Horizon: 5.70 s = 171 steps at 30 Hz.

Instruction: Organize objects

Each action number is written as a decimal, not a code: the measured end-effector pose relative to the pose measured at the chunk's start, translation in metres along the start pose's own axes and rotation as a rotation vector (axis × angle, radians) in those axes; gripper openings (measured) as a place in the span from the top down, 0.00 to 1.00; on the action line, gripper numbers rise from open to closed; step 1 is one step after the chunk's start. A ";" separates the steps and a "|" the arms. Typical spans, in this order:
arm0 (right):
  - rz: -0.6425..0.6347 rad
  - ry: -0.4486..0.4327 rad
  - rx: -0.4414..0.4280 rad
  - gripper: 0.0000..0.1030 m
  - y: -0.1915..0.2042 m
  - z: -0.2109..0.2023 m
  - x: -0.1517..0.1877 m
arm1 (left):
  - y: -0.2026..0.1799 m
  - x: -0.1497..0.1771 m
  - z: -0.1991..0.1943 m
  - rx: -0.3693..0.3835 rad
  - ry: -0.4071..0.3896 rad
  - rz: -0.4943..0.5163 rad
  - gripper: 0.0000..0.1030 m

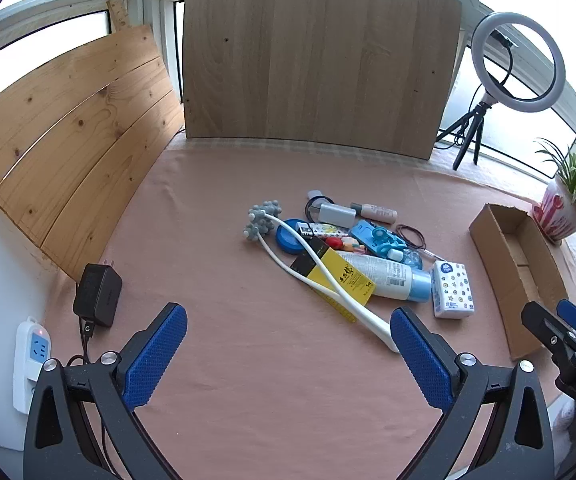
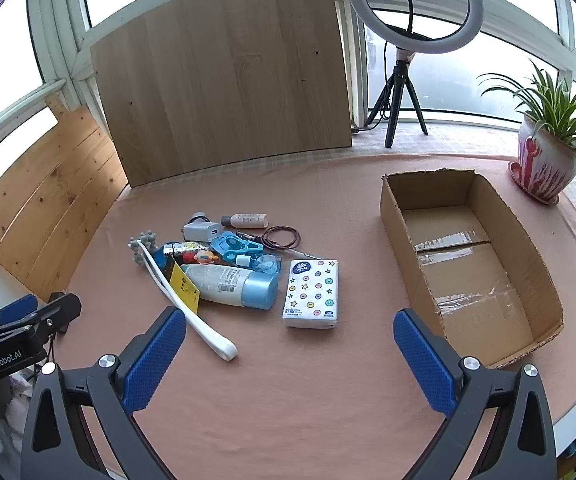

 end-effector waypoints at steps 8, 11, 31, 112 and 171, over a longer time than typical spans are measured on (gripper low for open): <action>-0.030 0.001 -0.004 0.01 0.005 -0.001 -0.003 | -0.005 0.001 0.001 -0.005 0.002 0.014 0.00; -0.032 0.007 -0.006 0.01 0.005 0.000 -0.002 | -0.003 0.001 0.001 -0.008 0.003 0.015 0.00; -0.035 -0.009 0.029 0.01 0.000 0.001 -0.004 | 0.000 -0.004 -0.001 -0.023 -0.020 0.016 0.00; -0.184 0.416 -0.318 0.65 0.113 0.128 0.062 | 0.096 0.011 0.054 -0.142 0.074 -0.164 0.00; -0.241 0.379 -0.442 0.63 0.182 0.146 0.054 | 0.111 0.009 0.121 -0.056 0.186 -0.210 0.31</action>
Point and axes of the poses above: each gripper's, at about its wrist camera, not at the fingertips, and z roughly the way its jaws point, y to its left, x to its underside, the point moved 10 cm from there along z, roughly the way its jaws point, and after that the axes turned 2 degrees about -y, right-handed, at the moved point
